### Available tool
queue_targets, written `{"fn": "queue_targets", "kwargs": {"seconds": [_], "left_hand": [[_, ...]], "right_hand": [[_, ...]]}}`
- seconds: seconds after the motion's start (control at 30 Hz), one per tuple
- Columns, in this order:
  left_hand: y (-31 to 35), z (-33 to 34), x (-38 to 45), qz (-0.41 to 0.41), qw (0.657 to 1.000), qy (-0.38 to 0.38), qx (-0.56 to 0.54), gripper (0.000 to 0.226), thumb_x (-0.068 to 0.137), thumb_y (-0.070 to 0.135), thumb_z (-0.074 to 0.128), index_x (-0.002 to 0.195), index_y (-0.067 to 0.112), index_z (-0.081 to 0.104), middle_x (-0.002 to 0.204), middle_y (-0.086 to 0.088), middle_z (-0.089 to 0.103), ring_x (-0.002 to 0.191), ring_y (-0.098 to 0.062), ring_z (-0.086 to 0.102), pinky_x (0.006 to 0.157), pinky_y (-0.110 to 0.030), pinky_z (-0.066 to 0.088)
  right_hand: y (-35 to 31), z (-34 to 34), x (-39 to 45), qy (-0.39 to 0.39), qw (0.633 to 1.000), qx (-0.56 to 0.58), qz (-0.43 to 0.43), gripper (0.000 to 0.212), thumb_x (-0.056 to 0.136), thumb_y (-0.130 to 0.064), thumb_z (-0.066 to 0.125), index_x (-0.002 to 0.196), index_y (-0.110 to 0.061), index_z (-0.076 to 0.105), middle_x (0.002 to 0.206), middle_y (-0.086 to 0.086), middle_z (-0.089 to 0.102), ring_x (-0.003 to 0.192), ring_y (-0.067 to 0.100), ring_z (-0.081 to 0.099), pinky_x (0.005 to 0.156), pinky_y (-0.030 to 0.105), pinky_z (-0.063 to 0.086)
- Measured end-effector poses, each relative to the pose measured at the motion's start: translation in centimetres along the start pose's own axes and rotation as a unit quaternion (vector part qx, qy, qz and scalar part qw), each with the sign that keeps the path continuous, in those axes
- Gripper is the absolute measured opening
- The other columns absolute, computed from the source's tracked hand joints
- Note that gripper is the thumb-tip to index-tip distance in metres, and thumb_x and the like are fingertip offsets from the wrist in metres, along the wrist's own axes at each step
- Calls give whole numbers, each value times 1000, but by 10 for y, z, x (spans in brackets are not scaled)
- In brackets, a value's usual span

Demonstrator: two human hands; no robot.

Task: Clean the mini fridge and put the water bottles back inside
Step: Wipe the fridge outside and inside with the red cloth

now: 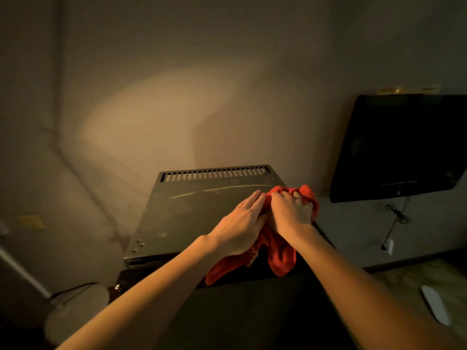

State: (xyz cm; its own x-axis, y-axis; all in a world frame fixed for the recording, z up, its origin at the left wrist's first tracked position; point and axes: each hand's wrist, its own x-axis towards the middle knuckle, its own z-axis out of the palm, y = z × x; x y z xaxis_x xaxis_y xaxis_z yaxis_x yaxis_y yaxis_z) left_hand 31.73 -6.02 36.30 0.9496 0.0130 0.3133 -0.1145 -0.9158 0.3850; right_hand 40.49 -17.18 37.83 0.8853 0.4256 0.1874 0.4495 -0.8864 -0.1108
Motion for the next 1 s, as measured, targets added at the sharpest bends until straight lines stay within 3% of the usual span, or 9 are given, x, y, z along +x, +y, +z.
{"fn": "queue_targets", "kwargs": {"seconds": [0.07, 0.17, 0.23, 0.33, 0.47, 0.63, 0.83, 1.0], "left_hand": [[-13, -7, -11, -11, 1000, -3, 13, 57, 105, 34, 32, 156, 20, 13, 164, 7, 3, 148, -12, 11, 117, -31, 20], [-35, -22, -27, -20, 999, 16, 47, 54, 105, 31, 34, 154, 16, 21, 164, 4, 6, 147, -14, 17, 114, -26, 21], [-51, -34, -38, -29, 996, 39, 76, 51, 103, 30, 39, 151, 14, 31, 163, 0, 13, 144, -15, 22, 109, -18, 18], [-78, -55, -53, -53, 990, 63, 115, 47, 100, 30, 45, 143, 12, 43, 160, -4, 26, 142, -19, 30, 107, -18, 18], [-113, -80, -75, -92, 980, 83, 154, 46, 100, 33, 43, 143, 17, 43, 153, -4, 39, 139, -18, 37, 111, -22, 22], [-136, -93, -87, -128, 971, 124, 159, 38, 96, 31, 48, 133, 23, 48, 140, 3, 52, 124, -18, 49, 96, -23, 32], [-146, -94, -64, -137, 970, 123, 158, 32, 98, 30, 45, 126, 17, 54, 137, -1, 52, 122, -22, 50, 98, -29, 36], [-144, -85, -40, -114, 979, 98, 139, 40, 100, 34, 42, 136, 19, 51, 148, -1, 44, 133, -22, 44, 105, -30, 33]], "right_hand": [[-17, 3, 9, 3, 1000, 18, 21, 36, 99, -22, 38, 134, -20, 48, 143, 7, 47, 137, 32, 31, 104, 58, 30], [-48, 8, 21, -25, 999, 36, 4, 47, 95, -39, 50, 137, -20, 45, 148, 8, 41, 141, 34, 24, 106, 61, 26], [-73, 13, 26, -32, 998, 39, -26, 50, 92, -43, 53, 137, -22, 44, 148, 8, 41, 140, 34, 25, 106, 60, 26], [-110, 21, 28, -29, 995, 51, -82, 48, 91, -42, 51, 135, -25, 44, 146, 4, 43, 139, 31, 27, 106, 59, 25], [-154, 25, 33, -31, 984, 71, -163, 47, 85, -46, 49, 129, -31, 50, 142, -3, 48, 136, 26, 33, 106, 55, 28], [-192, 26, 49, -52, 971, 80, -220, 50, 84, -48, 51, 131, -32, 52, 144, -6, 47, 138, 24, 33, 111, 54, 26], [-199, 31, 64, -40, 979, 86, -178, 40, 88, -40, 50, 125, -25, 55, 141, 0, 51, 137, 26, 33, 109, 53, 30], [-139, 21, 79, -31, 995, 75, -56, 44, 84, -34, 53, 126, -21, 55, 137, 5, 53, 134, 29, 37, 106, 52, 35]]}}
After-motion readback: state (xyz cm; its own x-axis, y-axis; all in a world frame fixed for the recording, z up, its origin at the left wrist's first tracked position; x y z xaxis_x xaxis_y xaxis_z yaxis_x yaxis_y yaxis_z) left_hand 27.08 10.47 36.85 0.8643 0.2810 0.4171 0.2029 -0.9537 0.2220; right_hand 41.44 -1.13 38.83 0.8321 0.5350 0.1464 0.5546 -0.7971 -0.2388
